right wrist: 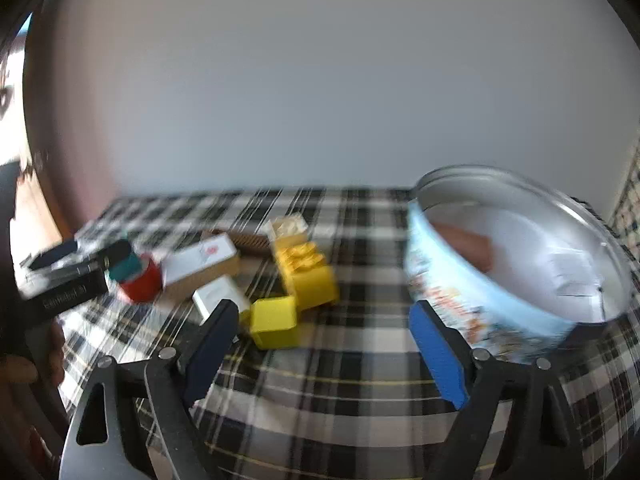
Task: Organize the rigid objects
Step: 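Withdraw both tools from the tin back toward the blocks, then grasp the teal bear block with left tool while right tool grasps the yellow square block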
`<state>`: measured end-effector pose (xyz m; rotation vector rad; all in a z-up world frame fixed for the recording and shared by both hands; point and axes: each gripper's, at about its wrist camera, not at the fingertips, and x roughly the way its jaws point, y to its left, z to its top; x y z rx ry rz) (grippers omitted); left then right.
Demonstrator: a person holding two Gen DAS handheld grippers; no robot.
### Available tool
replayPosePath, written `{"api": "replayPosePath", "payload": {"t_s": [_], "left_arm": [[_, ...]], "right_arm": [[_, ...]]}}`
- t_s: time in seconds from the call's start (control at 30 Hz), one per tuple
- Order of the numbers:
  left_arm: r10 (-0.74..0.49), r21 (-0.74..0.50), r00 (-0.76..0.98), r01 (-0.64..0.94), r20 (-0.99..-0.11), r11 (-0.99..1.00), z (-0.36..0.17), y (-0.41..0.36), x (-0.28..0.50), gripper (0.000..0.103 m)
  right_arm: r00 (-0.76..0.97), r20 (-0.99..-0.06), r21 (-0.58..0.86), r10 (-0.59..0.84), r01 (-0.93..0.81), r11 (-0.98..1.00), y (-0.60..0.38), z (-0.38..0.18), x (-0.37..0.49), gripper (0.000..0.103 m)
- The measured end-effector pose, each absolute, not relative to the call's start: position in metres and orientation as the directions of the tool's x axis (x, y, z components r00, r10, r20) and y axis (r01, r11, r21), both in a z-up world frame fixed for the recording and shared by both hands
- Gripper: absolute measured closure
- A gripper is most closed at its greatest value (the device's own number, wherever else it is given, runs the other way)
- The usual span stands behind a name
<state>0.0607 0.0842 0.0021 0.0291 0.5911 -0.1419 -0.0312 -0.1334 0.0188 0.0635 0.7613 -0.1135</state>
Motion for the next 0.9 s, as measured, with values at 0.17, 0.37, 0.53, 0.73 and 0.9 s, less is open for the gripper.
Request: {"api": "replayPosePath", "payload": {"t_s": [0.17, 0.37, 0.53, 0.73, 0.9], "left_arm": [[-0.143, -0.039, 0.796, 0.149, -0.588, 0.988, -0.003, 0.095, 0.075, 0.001], [-0.168, -0.068, 0.753, 0.162, -0.636, 0.984, -0.01, 0.102, 0.093, 0.004], [-0.232, -0.144, 0.694, 0.183, -0.682, 0.972, -0.019, 0.109, 0.104, 0.034], [-0.276, -0.171, 0.672, 0.219, -0.687, 0.961, -0.02, 0.11, 0.103, 0.063], [-0.271, -0.19, 0.662, 0.194, -0.699, 0.962, -0.022, 0.111, 0.105, 0.063]], "right_arm": [[0.617, -0.787, 0.086, -0.015, 0.133, 0.987, -0.126, -0.006, -0.007, 0.018], [0.559, -0.828, 0.154, 0.046, 0.147, 0.977, -0.135, -0.02, 0.008, 0.041], [0.565, -0.821, 0.187, 0.082, 0.13, 0.974, -0.138, -0.02, 0.006, 0.053], [0.566, -0.819, 0.209, 0.094, 0.142, 0.967, -0.146, -0.02, 0.0, 0.064], [0.563, -0.822, 0.198, 0.087, 0.139, 0.97, -0.147, -0.019, 0.001, 0.064]]}}
